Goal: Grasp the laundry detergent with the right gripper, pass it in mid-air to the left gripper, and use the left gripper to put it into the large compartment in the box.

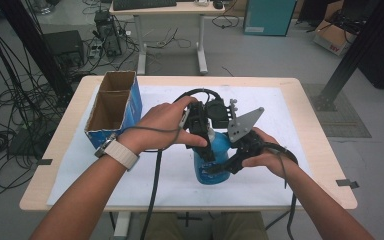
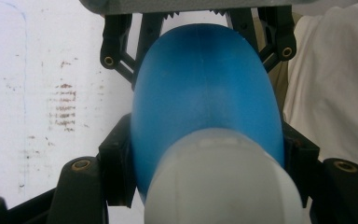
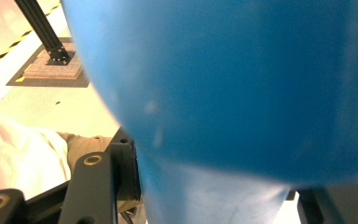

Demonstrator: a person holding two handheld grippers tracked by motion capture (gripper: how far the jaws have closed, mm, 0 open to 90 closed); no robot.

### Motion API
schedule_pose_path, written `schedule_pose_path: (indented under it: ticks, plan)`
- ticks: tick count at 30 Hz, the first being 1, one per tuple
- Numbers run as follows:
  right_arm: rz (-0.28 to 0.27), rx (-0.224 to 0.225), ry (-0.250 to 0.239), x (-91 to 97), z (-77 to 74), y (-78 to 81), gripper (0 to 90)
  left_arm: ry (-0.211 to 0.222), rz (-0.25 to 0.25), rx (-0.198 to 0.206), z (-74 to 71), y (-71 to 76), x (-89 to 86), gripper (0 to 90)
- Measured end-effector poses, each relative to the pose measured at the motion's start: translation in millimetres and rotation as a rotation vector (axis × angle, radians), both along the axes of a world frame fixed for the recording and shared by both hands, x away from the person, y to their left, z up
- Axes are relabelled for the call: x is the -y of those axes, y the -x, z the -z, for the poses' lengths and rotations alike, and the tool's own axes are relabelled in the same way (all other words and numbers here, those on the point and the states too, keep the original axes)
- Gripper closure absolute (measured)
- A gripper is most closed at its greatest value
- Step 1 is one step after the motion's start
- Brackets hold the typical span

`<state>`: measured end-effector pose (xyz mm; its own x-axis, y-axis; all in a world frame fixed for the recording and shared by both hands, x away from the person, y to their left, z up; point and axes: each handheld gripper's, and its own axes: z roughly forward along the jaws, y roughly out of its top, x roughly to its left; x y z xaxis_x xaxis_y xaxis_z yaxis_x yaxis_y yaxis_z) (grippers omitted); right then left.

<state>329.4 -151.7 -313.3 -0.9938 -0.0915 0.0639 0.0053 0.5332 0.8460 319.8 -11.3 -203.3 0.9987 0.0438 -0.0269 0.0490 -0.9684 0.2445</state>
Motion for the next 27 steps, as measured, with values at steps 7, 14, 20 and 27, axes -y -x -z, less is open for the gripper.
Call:
schedule_pose_path:
  ticks: [7,14,20,27]
  plan:
    - [-0.004,0.002,-0.002,-0.7,0.1,-0.1,43.3,0.0,-0.003,-0.003,-0.3,0.3,-0.7,37.2]
    - [-0.004,0.001,0.001,-0.3,-0.1,-0.1,43.3,0.003,-0.004,0.003,-0.1,0.2,-0.6,37.2]
    - [-0.004,0.0,0.003,-0.5,0.1,-0.3,43.3,0.002,-0.004,0.002,0.6,0.3,-1.0,37.2]
    - [-0.005,-0.001,0.004,-1.2,0.5,-0.2,43.3,0.002,-0.005,0.0,0.7,0.5,-1.4,37.2]
